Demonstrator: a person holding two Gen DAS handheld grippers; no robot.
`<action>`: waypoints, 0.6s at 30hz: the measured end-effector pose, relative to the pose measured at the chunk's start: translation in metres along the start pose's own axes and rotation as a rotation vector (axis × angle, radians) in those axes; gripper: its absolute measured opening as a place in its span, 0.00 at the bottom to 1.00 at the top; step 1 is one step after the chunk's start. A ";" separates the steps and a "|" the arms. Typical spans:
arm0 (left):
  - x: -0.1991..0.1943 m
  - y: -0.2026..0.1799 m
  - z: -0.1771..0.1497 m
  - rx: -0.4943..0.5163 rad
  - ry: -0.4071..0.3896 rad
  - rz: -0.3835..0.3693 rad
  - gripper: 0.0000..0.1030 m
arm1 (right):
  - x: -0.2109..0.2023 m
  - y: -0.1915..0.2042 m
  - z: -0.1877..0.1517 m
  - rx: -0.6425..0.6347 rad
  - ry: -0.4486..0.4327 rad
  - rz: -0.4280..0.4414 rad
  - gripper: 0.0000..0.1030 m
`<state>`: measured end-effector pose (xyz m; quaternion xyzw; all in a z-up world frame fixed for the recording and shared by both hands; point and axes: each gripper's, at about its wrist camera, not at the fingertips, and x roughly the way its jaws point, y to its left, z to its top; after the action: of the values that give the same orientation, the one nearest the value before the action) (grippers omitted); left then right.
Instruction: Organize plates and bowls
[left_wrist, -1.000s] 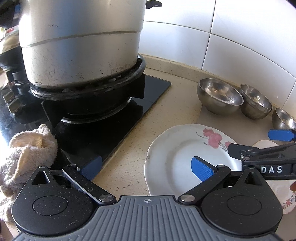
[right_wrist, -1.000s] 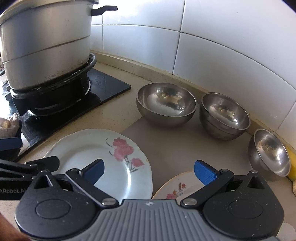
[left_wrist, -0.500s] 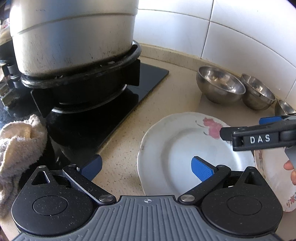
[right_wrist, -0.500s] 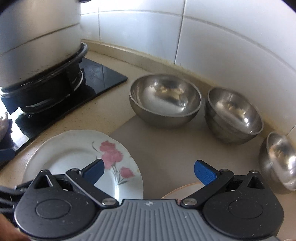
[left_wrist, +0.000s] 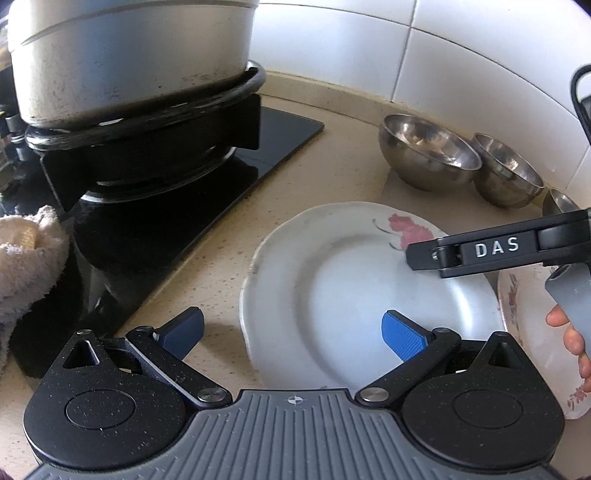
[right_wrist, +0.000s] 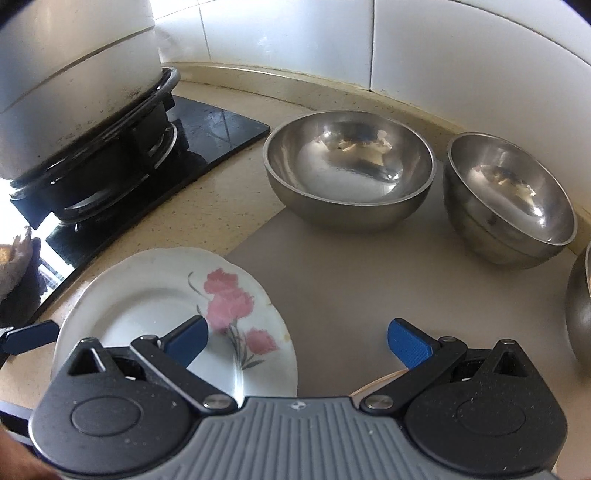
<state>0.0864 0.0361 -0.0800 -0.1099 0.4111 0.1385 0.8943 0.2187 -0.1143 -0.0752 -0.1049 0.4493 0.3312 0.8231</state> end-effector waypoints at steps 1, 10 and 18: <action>0.000 -0.002 -0.001 0.003 -0.002 -0.005 0.94 | 0.000 0.001 0.001 -0.007 0.004 0.006 0.88; -0.002 -0.008 0.000 0.015 -0.024 -0.047 0.81 | -0.003 0.017 0.001 -0.057 0.025 0.170 0.82; -0.003 -0.001 0.001 -0.003 -0.029 -0.067 0.79 | -0.009 -0.003 0.007 -0.002 0.061 0.262 0.63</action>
<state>0.0855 0.0346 -0.0771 -0.1227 0.3939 0.1108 0.9042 0.2221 -0.1173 -0.0637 -0.0563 0.4835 0.4330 0.7587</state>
